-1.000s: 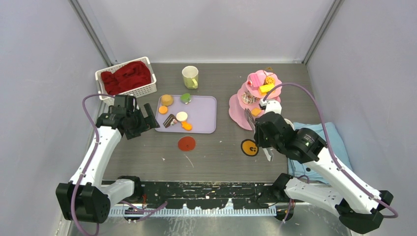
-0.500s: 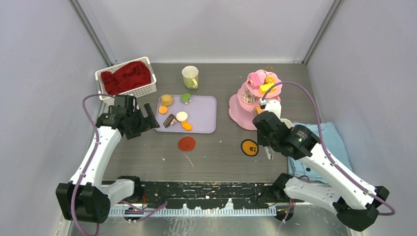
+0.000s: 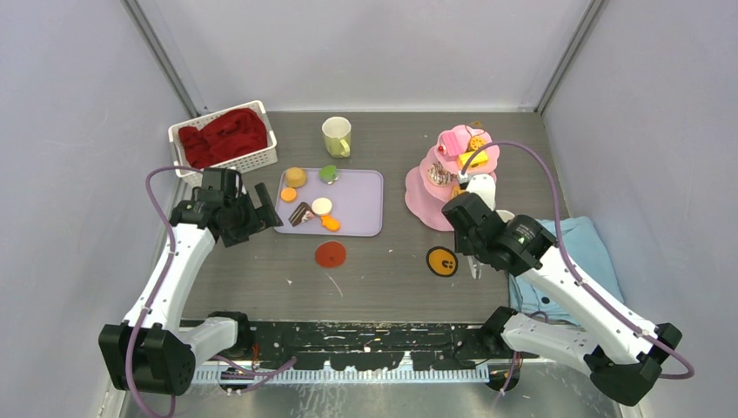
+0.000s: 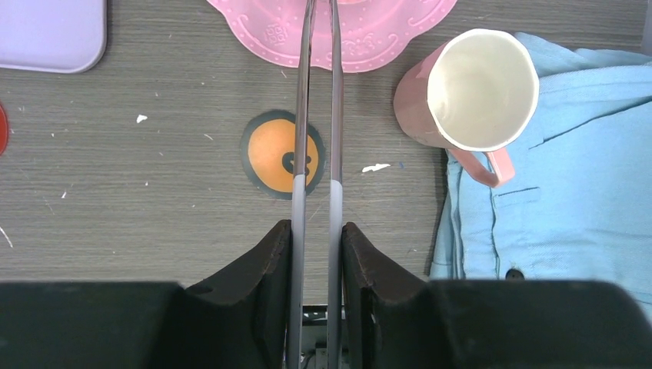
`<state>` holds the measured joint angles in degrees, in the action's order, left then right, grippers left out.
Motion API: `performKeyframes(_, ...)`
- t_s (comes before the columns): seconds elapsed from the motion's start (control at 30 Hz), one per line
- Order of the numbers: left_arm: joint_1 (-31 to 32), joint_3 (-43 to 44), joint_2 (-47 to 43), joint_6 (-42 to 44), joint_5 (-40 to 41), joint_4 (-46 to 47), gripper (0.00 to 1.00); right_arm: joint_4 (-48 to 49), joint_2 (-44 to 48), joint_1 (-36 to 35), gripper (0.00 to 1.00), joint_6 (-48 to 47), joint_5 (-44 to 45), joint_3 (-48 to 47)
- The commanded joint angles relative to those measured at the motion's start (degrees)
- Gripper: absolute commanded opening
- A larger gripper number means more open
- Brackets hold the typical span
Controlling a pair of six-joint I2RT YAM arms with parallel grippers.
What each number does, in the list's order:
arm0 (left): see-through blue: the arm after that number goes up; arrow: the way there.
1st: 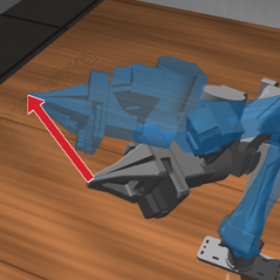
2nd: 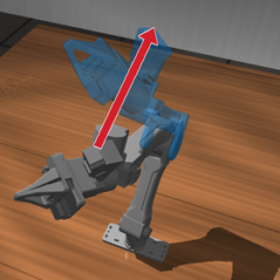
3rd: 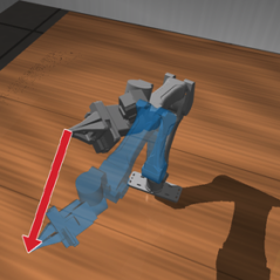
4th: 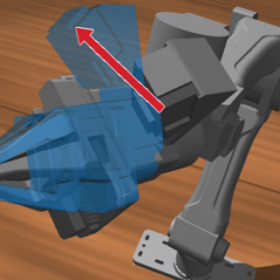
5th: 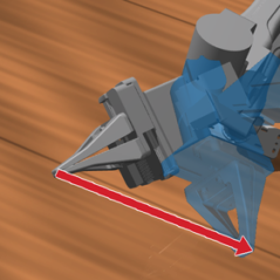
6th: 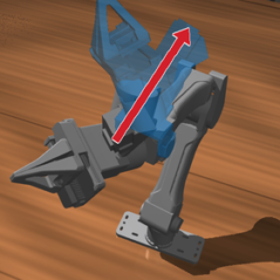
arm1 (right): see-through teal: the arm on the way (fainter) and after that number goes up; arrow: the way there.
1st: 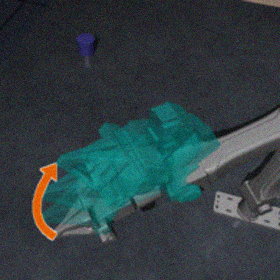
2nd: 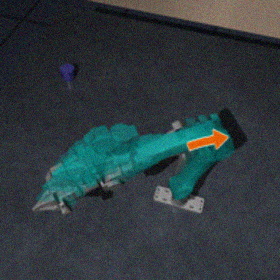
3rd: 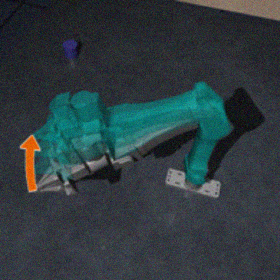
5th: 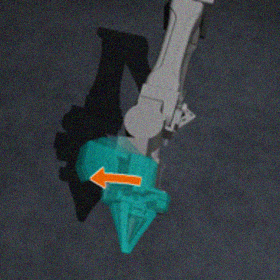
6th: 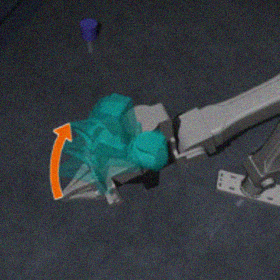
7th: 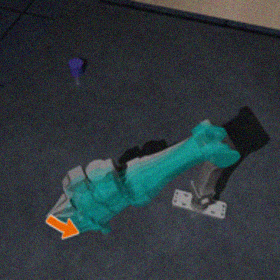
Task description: Serve the afternoon tea
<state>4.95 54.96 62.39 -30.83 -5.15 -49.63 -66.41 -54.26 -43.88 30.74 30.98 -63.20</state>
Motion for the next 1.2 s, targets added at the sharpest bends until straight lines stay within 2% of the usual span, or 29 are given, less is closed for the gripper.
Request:
performKeyframes(0.0,-0.2,1.8,-1.0,0.9,0.3,1.7,1.0,2.7,0.1,1.1,0.0,0.9,3.1,-1.5)
performKeyframes(0.27,-0.2,1.8,-1.0,1.0,0.6,1.7,1.0,4.6,2.3,1.8,0.01,-1.5,1.3,-3.1)
performKeyframes(0.43,-0.1,1.8,-0.9,0.8,0.4,1.9,1.0,9.2,5.5,1.8,0.02,-6.7,-8.7,-3.6)
performKeyframes(0.7,-0.1,1.9,-1.4,0.7,1.1,1.3,1.0,18.9,2.3,0.0,0.07,-12.6,-28.4,-0.6)
performKeyframes(0.9,-0.2,2.2,-1.5,0.4,1.7,0.9,1.0,26.1,-6.4,-9.4,0.12,-12.8,-23.6,-1.1)
performKeyframes(1.17,-0.2,2.8,-1.4,1.0,2.2,0.0,1.0,38.8,-20.5,-10.2,0.33,-12.1,-21.7,-2.2)
